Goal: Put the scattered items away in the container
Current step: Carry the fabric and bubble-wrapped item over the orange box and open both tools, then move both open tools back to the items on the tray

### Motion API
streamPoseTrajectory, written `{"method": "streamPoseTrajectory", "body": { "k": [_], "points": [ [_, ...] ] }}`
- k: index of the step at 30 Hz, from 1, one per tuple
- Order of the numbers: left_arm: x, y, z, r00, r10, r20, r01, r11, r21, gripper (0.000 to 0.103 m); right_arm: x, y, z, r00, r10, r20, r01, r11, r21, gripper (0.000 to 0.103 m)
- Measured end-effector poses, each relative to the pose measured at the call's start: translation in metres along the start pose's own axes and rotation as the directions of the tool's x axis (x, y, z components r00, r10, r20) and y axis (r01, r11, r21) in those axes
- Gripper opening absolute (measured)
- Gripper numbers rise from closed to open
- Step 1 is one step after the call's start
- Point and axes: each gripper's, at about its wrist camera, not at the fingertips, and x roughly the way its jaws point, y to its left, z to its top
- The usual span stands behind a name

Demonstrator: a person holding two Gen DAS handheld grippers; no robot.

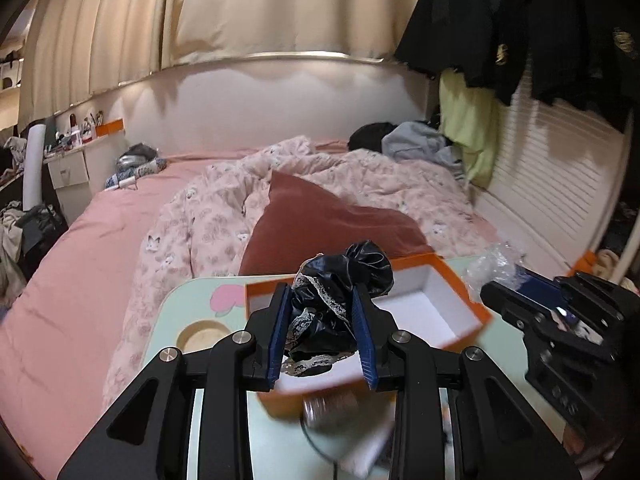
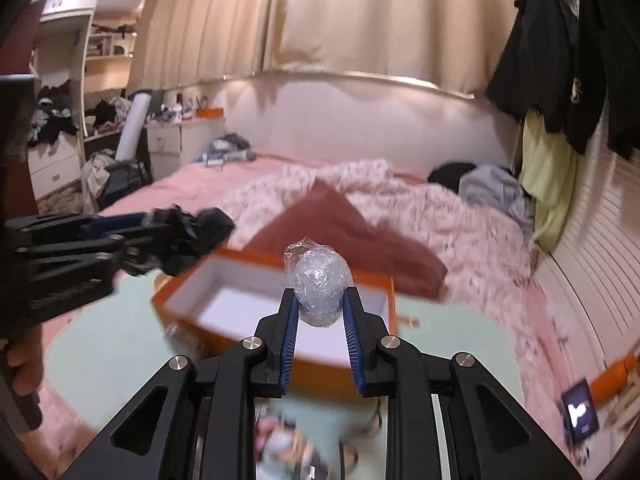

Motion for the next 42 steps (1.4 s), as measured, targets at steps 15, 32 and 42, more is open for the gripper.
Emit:
{"method": "streamPoseTrajectory", "body": {
  "k": [15, 32, 42],
  "points": [
    [0.047, -0.014, -0.029, 0.995, 0.074, -0.064, -0.074, 0.997, 0.003, 0.036, 0.063, -0.012, -0.022, 0.995, -0.015, -0.099, 0.024, 0.996, 0.086, 0.022],
    [0.023, -0.009, -0.029, 0.995, 0.104, -0.001, -0.104, 0.994, -0.025, 0.072, 0.039, -0.003, -0.024, 0.995, -0.101, 0.016, 0.1, 0.995, 0.017, 0.068],
    [-0.048, -0.009, -0.063, 0.996, -0.031, -0.081, 0.029, 0.999, -0.024, 0.072, -0.02, -0.02, -0.036, 0.999, -0.026, -0.02, 0.027, 0.998, 0.048, 0.079]
  ]
}}
